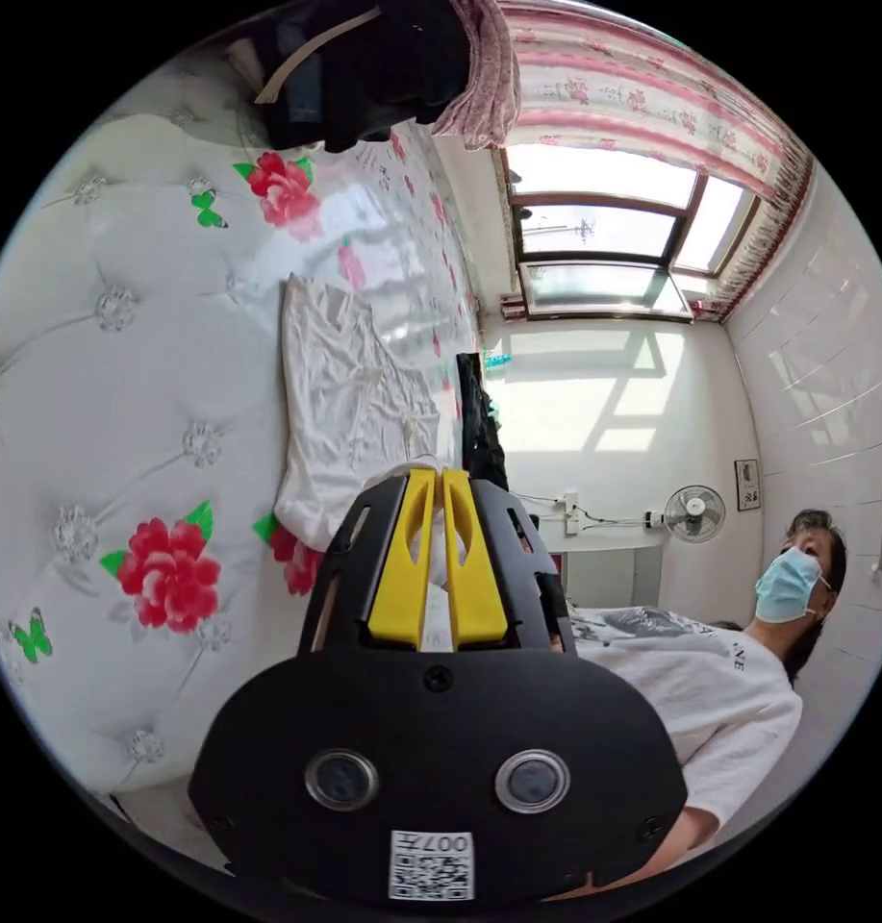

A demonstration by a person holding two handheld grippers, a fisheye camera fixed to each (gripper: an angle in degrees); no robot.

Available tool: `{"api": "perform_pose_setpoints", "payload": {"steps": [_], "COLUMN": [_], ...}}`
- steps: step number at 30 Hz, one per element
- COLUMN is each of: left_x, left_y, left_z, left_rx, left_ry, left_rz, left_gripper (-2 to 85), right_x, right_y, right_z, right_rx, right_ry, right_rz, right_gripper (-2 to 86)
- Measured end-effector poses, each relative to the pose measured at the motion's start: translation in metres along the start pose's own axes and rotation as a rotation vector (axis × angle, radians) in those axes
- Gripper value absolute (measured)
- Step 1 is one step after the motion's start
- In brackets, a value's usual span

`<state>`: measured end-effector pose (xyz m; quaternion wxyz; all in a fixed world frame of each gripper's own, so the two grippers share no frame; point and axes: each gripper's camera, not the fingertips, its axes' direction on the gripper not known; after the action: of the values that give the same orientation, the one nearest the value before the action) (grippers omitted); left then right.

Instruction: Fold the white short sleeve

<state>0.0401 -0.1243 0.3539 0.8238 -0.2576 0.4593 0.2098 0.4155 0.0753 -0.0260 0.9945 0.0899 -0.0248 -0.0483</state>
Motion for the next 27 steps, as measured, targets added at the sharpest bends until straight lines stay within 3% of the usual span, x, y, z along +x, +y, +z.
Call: {"api": "perform_pose_setpoints", "payload": {"steps": [5,10,20,27], "left_x": [-0.023,-0.035,-0.048,-0.048], "left_y": [-0.09,-0.135,-0.059,-0.02], "left_z": [0.007,0.022,0.014,0.033], "left_rx": [0.12,0.235,0.139,0.076], "left_ry": [-0.038,-0.067,-0.338,-0.265], "left_rz": [-0.179,-0.136,-0.142,-0.193], "left_gripper": [0.3,7.8,8.9,10.3], "right_x": [-0.005,0.019,0.101,0.107], "right_y": [-0.085,-0.107,0.049,0.102], "right_z": [0.035,0.082,0.053,0.072], "right_rx": [0.073,0.139,0.215,0.127], "right_ry": [0.016,0.165,0.172,0.146], "right_rz": [0.008,0.082,0.297,0.324], "right_gripper": [0.8,3.3,6.0,8.0]}}
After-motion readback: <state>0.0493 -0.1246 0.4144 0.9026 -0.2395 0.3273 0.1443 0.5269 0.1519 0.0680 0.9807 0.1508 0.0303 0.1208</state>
